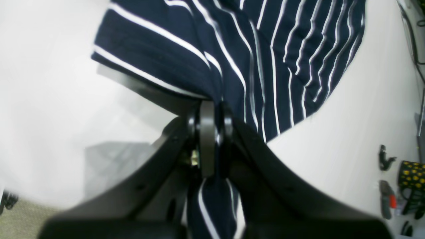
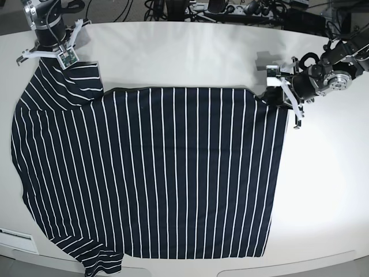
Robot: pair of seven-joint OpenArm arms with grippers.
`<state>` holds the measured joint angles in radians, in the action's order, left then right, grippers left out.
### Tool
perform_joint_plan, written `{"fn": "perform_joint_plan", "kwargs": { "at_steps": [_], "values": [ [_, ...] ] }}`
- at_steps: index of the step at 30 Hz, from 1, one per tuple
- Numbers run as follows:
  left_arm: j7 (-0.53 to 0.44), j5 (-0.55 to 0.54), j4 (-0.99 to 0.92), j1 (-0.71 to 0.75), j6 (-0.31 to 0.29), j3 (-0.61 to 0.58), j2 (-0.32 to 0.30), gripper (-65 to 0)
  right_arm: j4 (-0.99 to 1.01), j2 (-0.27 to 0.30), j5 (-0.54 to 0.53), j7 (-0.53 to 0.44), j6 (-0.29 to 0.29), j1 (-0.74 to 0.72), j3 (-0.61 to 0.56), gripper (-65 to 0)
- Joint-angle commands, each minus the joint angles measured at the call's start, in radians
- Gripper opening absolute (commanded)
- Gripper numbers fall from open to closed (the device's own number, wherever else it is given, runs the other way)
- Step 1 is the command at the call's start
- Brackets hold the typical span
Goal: Fold the T-shirt properly
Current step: 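Lift the collar edge and fold it over toward the hem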
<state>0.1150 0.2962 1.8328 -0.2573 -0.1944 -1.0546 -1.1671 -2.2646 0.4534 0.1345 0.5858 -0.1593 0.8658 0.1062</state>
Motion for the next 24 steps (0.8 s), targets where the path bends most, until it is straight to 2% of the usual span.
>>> {"fn": "perform_joint_plan", "kwargs": {
  "at_steps": [1,4,8,13,16,24],
  "values": [
    [-0.001,0.004,0.024,-0.005,0.013,0.008,-0.039,-65.0,-0.042,0.013,0.009,-0.012,0.014,0.026,0.024,-65.0],
    [-0.001,0.006,0.062,0.015,0.013,0.008,-0.080,-65.0,-0.092,0.012,-0.009,-0.011,0.023,0.091,0.075,-65.0],
    [0.000,0.008,0.105,0.072,0.013,0.008,-0.120,-65.0,-0.092,0.012,-0.086,0.003,0.029,0.182,0.152,-65.0],
    [0.053,0.057,0.167,0.161,0.013,0.008,-0.156,-65.0,-0.092,0.012,-0.169,0.019,0.025,0.277,0.216,-65.0],
    [0.056,0.064,0.208,0.200,0.046,0.008,-0.188,-65.0,-0.092,0.012,-0.172,0.021,0.019,0.329,0.216,-65.0],
    [0.202,0.075,0.356,0.282,0.103,0.008,-0.283,-65.0,-0.092,0.012,-0.159,0.027,0.019,0.437,0.216,-65.0]
  ]
}}
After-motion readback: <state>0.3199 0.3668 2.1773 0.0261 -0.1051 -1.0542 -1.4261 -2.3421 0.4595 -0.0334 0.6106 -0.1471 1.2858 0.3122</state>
